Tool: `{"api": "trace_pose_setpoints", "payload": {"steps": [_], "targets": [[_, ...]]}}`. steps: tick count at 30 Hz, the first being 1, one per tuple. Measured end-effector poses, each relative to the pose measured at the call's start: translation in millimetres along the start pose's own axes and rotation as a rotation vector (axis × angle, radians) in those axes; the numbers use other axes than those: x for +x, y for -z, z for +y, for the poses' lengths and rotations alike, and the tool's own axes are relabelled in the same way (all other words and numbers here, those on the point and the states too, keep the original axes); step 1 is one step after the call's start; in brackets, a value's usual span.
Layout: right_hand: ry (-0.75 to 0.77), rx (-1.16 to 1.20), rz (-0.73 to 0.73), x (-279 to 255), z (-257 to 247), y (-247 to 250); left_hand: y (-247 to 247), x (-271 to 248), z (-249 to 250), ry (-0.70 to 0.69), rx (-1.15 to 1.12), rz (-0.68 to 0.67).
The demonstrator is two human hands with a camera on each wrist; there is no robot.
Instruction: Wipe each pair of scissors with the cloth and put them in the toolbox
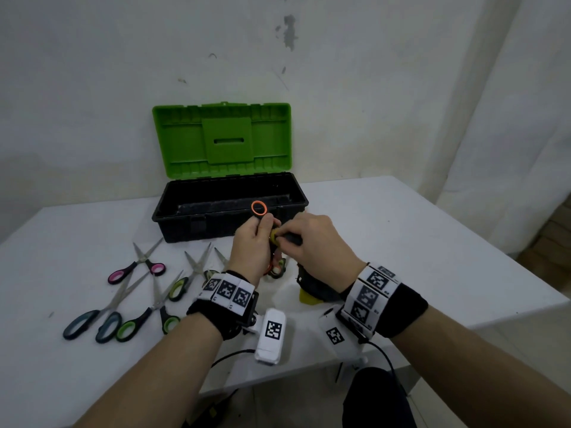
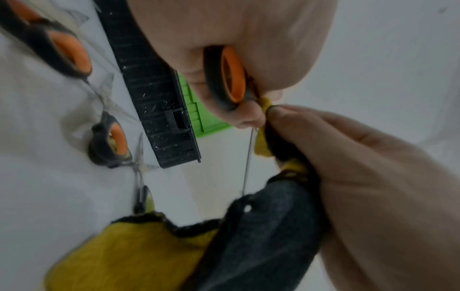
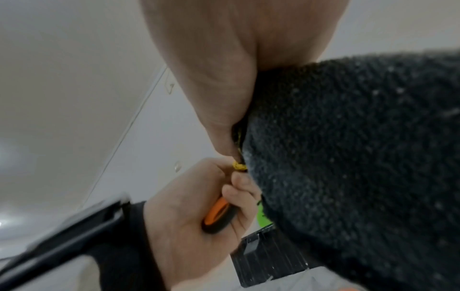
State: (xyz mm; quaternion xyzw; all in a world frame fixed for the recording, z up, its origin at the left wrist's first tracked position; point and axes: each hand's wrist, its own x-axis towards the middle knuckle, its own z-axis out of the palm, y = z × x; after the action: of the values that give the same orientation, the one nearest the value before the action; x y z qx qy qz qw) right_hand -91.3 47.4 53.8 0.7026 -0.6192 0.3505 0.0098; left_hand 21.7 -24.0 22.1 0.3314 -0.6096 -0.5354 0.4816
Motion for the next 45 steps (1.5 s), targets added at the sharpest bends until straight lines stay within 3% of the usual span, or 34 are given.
{"api": "trace_pose_setpoints", "payload": {"steps": [9, 13, 17, 19, 24, 32, 37, 41, 45], "targets": [[-0.104, -0.067, 0.110, 11.9, 14.7, 15.9, 2.5, -3.6, -2.5, 0.019, -0.017, 0.011], [-0.075, -0.068, 0.013, 6.5, 6.7, 9.9, 0.1, -1.7, -1.6, 0.032, -0.027, -0.003], [-0.203, -0.103, 0.125, 14.9, 27.6, 26.6, 1.1, -5.6, -2.9, 0.045, -0.047, 0.011], [-0.161, -0.076, 0.151, 13.1, 23.4, 29.5, 0.7, -5.1, -3.8, 0.050, -0.054, 0.023], [-0.021, -0.055, 0.012, -0.2, -0.1, 4.3, -4.2, -1.6, -1.3, 0.049, -0.068, 0.005], [-0.070, -0.124, -0.049, -15.8, 22.0, -0.6, 7.7, 5.1, -1.9, 0.062, -0.134, 0.136], [-0.105, -0.121, -0.008, -18.4, 30.4, 12.9, 15.3, 10.8, 0.9, 0.065, -0.172, 0.184], [-0.005, -0.074, 0.070, -12.6, 18.2, 13.7, 11.7, 10.5, -3.7, 0.079, -0.159, 0.199], [0.030, -0.099, 0.025, -4.9, 11.1, 0.5, 5.2, 5.6, -2.7, 0.062, -0.130, 0.153]]}}
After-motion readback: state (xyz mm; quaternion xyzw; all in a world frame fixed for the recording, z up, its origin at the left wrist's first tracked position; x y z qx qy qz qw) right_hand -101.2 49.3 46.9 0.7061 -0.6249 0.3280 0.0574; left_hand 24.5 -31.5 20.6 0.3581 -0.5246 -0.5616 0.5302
